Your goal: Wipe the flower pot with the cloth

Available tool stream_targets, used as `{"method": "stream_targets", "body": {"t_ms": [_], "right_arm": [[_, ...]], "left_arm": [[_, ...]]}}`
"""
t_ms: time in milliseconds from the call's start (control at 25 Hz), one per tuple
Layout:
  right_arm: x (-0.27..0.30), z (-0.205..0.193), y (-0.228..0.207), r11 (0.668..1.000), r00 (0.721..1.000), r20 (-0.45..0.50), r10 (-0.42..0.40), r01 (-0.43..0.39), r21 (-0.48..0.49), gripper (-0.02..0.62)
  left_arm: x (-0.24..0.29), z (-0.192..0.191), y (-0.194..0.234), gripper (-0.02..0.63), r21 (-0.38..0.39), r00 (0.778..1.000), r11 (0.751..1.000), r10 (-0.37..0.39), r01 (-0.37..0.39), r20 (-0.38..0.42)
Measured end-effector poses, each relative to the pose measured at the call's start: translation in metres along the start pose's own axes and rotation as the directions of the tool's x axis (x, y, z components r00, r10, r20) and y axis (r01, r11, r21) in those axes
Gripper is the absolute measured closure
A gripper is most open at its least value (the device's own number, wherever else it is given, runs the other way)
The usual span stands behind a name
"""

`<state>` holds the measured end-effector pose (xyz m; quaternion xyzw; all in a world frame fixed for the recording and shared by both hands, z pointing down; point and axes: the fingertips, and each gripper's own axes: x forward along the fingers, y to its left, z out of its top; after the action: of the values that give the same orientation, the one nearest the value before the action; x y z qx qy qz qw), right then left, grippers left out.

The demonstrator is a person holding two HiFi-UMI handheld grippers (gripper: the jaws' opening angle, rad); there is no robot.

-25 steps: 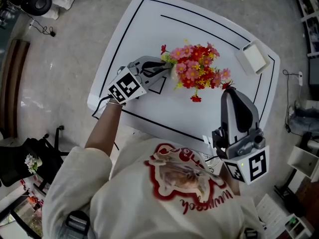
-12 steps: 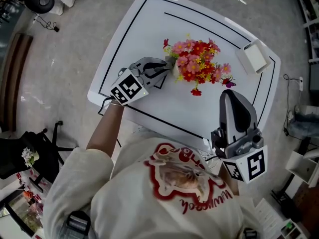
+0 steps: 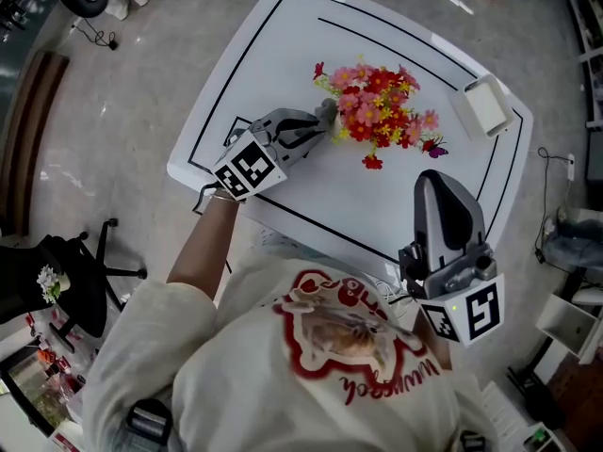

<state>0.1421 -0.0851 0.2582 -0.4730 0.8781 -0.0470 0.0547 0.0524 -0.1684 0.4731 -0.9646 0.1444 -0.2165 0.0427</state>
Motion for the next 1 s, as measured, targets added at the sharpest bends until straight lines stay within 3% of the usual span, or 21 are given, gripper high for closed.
{"method": "stream_targets", "body": {"t_ms": [1000], "right_arm": [[-0.024,-0.015,0.003,1.0,1.0,-0.026,0.0,0.0,0.002,0.597]], "left_arm": [[0.012,0.01,-0.039,0.572,-0.023,1.0,1.0,-0.009,0.009,-0.001]]}}
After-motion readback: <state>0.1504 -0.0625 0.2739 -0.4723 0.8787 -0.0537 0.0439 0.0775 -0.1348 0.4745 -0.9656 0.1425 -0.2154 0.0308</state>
